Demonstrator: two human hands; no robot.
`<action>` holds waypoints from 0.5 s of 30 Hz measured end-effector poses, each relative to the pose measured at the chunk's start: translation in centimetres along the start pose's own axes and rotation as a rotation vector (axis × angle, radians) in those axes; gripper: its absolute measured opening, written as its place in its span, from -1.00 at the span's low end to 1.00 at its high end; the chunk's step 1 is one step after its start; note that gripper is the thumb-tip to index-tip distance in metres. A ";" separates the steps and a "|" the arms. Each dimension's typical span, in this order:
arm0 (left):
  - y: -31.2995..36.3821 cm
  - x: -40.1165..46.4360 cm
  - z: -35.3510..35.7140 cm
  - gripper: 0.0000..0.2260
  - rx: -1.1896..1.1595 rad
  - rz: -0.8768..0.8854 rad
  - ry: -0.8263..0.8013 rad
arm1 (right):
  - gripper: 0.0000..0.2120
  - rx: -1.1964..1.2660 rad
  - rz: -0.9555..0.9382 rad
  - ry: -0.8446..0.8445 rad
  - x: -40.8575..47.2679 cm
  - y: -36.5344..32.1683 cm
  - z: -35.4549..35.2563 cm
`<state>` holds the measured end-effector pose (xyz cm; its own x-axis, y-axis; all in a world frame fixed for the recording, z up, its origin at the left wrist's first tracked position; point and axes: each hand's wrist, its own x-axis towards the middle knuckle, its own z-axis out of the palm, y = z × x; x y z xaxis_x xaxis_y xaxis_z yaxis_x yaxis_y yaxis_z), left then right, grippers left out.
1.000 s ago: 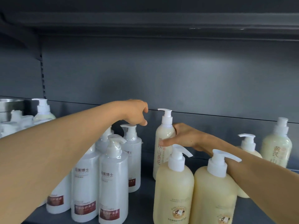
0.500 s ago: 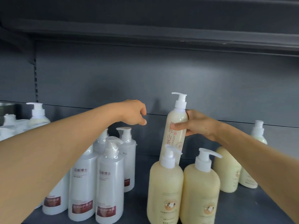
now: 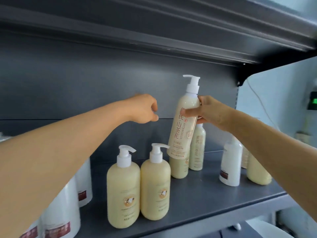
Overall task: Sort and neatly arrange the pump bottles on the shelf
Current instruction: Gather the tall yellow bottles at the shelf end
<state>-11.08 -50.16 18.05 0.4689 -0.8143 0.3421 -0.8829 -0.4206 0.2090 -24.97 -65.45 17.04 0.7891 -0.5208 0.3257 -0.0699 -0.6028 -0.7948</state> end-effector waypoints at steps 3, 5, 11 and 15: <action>2.0 0.6 1.1 -0.67 0.002 0.082 -0.038 | -0.71 -0.053 0.055 0.051 -1.7 1.3 -1.5; 3.1 0.8 1.8 -0.68 0.005 0.129 -0.054 | -0.69 -0.089 0.093 0.081 -2.7 2.1 -2.2; 5.8 1.6 3.4 -0.67 0.032 0.188 -0.101 | -0.62 -0.158 0.188 0.148 -4.2 4.7 -4.5; 7.5 2.8 4.1 -0.69 0.067 0.196 -0.099 | -0.66 -0.152 0.189 0.172 -3.6 6.2 -5.9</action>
<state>-16.50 -57.23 16.83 0.2866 -0.9169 0.2777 -0.9581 -0.2736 0.0852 -31.84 -70.90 13.96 0.6394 -0.7194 0.2715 -0.3067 -0.5624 -0.7679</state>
